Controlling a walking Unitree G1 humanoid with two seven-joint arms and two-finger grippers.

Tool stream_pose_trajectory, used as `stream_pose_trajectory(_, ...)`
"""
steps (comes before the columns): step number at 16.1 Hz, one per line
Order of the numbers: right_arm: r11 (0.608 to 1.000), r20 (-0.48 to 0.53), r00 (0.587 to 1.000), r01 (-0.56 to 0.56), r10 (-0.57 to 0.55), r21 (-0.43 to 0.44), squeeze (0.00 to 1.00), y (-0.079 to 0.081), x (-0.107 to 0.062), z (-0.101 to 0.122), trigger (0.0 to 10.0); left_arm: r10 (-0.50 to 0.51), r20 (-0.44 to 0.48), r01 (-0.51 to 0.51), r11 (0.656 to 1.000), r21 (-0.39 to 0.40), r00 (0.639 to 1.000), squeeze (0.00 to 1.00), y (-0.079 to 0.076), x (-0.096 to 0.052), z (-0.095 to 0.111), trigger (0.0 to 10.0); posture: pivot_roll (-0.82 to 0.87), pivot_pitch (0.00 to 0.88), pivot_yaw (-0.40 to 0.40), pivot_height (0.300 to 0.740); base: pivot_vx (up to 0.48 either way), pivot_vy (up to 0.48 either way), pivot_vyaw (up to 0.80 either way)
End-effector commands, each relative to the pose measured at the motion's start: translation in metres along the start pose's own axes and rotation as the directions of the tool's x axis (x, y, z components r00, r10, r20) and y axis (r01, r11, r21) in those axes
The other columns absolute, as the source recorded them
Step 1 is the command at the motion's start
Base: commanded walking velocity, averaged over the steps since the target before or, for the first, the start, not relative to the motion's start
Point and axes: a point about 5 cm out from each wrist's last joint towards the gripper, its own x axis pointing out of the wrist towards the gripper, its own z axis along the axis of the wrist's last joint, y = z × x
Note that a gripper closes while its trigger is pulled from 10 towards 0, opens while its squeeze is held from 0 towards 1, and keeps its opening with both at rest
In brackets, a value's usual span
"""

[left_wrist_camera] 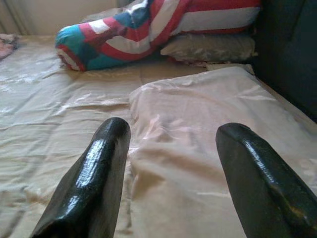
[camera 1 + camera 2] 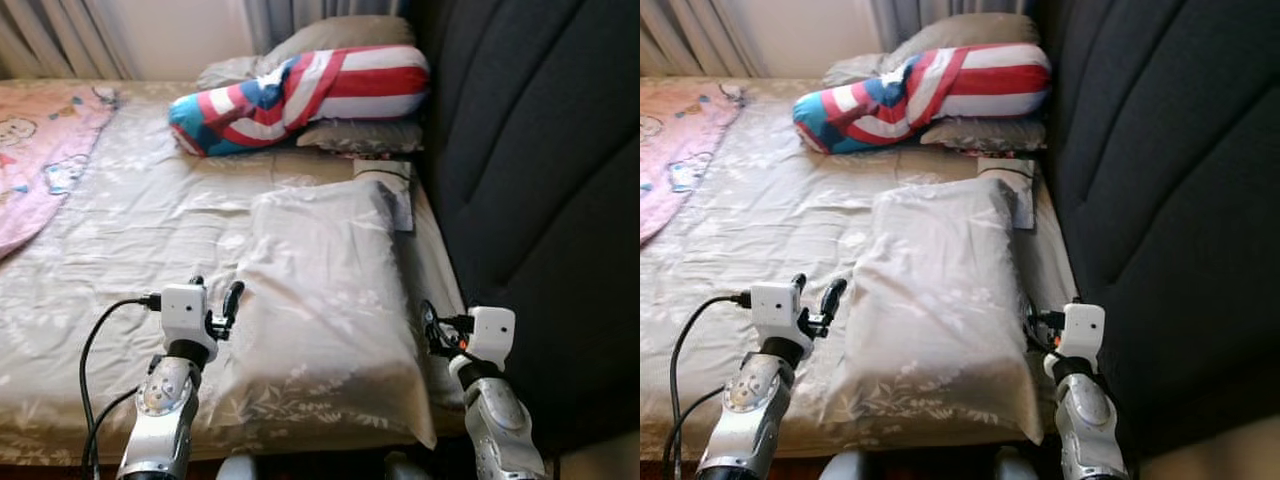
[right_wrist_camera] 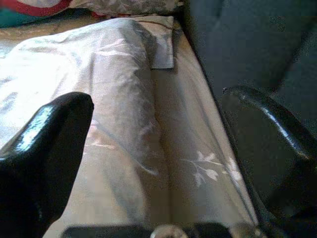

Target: Clean up the room

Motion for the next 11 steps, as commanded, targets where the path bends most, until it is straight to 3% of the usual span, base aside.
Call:
stream_pose_trajectory(1, 1.000, -0.005, 1.000, 0.010, -0.010, 0.005, 0.00, -0.0017, -0.0019, -0.0016, 10.0, -0.002, 0.009, 0.002, 1.000, -0.011, 1.000, 0.00, -0.0007, -0.0008, 0.0010, 10.0, 0.00, 0.125, -0.025, 0.667, 0.000, 0.000, 0.00)
stream_pose_trajectory(11, 1.000, -0.031, 0.999, 0.009, -0.009, -0.002, 0.00, -0.0007, -0.0014, -0.0039, 10.0, -0.009, 0.008, 0.009, 1.000, -0.021, 1.000, 0.00, -0.0014, -0.0009, 0.0010, 10.0, -0.01, 0.128, -0.023, 0.667, 0.000, 0.000, 0.00)
